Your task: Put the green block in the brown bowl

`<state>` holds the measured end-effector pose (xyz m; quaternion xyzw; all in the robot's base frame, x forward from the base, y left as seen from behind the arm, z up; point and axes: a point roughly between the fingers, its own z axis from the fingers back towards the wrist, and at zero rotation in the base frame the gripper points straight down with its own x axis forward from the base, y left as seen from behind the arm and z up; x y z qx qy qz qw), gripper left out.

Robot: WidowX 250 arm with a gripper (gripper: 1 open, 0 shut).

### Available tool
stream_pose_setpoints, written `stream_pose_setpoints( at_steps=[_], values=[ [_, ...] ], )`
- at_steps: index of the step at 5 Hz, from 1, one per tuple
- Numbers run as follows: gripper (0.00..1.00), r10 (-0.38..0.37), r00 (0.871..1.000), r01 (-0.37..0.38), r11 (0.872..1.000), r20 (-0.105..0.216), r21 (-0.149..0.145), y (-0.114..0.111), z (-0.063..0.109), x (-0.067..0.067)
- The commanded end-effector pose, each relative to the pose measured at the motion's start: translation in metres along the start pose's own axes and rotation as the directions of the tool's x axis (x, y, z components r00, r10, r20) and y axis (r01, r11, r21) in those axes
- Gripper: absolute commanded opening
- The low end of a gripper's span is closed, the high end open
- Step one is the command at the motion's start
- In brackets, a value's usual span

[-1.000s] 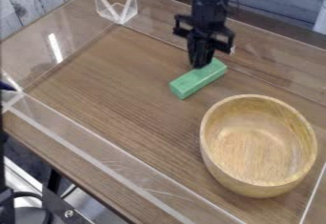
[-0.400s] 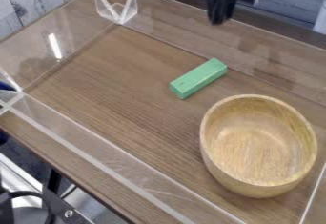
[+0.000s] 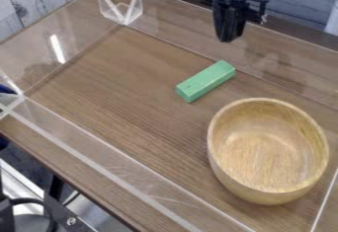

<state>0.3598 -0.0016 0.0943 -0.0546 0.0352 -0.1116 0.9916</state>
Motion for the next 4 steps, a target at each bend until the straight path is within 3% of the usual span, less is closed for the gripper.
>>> stream_pose_setpoints(
  at_steps=[1,3,4],
  values=[
    [1.00,-0.014,0.999,0.014,1.000,0.041,-0.001,0.000,0.005,0.004],
    [1.00,-0.016,1.000,0.016,0.999,-0.001,0.037,0.009,-0.013,0.015],
    [1.00,0.018,1.000,-0.018,1.000,-0.005,0.001,0.015,-0.028,0.017]
  ],
)
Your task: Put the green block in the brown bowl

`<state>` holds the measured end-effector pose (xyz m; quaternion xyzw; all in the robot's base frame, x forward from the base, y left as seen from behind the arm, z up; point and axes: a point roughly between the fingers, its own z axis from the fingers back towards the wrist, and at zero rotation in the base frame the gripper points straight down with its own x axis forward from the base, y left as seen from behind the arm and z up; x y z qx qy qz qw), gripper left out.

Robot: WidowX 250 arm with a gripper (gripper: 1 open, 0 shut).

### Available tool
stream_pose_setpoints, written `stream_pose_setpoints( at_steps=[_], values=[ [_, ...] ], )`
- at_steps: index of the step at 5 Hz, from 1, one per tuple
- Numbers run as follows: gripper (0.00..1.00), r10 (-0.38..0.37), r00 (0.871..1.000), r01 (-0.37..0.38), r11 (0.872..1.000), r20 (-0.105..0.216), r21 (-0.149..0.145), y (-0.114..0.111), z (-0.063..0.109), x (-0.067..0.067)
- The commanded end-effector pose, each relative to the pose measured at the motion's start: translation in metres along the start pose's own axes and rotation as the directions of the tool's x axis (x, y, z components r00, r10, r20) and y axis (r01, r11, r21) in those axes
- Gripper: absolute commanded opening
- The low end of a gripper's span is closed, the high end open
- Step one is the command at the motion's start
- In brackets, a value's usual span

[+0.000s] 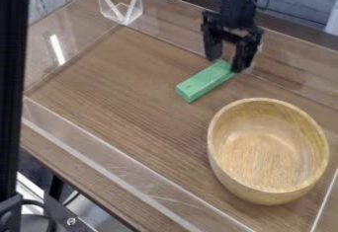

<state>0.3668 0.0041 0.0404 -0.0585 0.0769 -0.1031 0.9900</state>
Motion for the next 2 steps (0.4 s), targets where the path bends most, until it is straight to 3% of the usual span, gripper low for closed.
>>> stream_pose_setpoints(
  at_steps=[1,2],
  values=[
    [1.00,0.030,0.997,-0.029,0.999,0.070,-0.015,0.0072,0.0108,0.0087],
    [0.00,0.044,0.997,-0.043,0.999,0.069,-0.011,0.0044,0.0012,0.0100]
  ],
)
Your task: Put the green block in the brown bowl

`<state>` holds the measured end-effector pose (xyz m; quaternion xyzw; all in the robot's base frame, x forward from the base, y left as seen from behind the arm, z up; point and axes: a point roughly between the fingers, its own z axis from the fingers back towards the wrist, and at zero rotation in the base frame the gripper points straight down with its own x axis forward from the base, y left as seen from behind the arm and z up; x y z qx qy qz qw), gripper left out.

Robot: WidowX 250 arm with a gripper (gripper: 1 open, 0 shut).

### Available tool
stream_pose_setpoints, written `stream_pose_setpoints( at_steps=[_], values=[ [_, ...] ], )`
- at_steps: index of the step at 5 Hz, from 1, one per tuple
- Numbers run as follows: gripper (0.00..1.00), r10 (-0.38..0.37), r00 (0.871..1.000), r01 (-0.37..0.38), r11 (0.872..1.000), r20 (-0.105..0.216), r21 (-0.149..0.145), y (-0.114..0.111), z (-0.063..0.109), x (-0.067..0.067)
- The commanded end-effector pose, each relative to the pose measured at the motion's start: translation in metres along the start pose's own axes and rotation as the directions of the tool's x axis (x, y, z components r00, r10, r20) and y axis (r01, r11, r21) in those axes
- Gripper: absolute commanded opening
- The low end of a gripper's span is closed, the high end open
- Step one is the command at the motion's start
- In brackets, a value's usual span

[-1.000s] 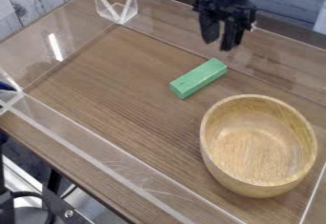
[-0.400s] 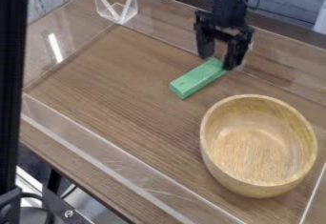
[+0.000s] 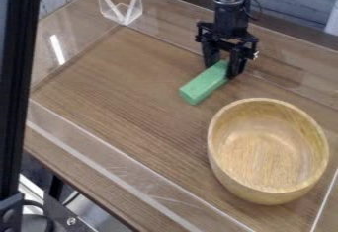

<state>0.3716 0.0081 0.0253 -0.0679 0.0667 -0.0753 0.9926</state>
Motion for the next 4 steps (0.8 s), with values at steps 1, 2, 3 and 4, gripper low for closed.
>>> stream_pose_setpoints(
  at_steps=[1,2,3,4],
  values=[
    [0.00,0.005,0.997,-0.007,1.000,0.072,0.022,-0.011,0.015,0.001],
    [0.00,-0.006,0.995,0.003,1.000,0.103,0.023,-0.015,0.028,-0.006],
    [0.00,-0.018,0.991,0.015,1.000,0.129,0.025,-0.018,0.039,-0.011],
    [0.00,-0.058,0.975,0.049,0.998,0.213,0.048,-0.026,0.076,-0.019]
  ],
)
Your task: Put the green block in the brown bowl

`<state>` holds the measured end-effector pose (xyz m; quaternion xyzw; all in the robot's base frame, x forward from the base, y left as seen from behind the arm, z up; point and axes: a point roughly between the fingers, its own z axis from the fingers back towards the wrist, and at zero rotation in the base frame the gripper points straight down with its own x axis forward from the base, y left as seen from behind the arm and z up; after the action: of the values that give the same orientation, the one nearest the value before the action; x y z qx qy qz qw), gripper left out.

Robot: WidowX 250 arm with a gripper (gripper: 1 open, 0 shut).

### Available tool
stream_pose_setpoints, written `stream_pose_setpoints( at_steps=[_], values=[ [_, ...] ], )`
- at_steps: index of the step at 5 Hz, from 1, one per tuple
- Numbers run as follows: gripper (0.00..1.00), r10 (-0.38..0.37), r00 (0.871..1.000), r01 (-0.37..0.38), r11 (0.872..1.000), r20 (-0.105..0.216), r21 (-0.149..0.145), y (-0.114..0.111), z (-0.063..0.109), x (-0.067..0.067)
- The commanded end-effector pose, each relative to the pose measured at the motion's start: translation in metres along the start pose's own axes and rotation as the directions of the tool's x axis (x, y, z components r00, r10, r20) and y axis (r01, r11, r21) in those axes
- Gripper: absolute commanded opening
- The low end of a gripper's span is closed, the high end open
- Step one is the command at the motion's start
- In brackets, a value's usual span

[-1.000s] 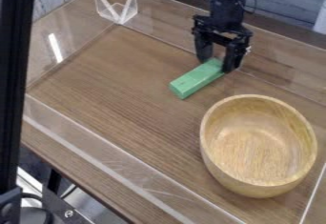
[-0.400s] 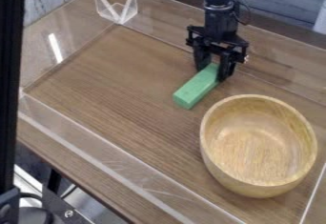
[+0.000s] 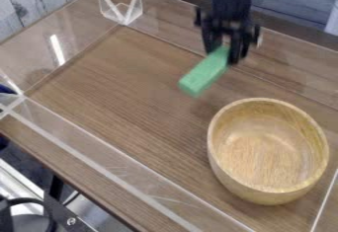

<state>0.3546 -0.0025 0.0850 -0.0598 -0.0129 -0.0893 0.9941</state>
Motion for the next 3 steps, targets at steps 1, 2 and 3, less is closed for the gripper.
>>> stream_pose_setpoints(
  at_steps=[1,2,3],
  values=[
    [0.00,-0.090,0.990,0.091,0.996,0.109,0.002,-0.025,0.045,-0.010],
    [0.00,-0.129,0.984,0.131,0.991,0.119,-0.006,-0.054,0.043,-0.011],
    [0.00,-0.176,0.978,0.178,0.984,0.111,-0.011,-0.092,0.024,-0.012]
  ],
)
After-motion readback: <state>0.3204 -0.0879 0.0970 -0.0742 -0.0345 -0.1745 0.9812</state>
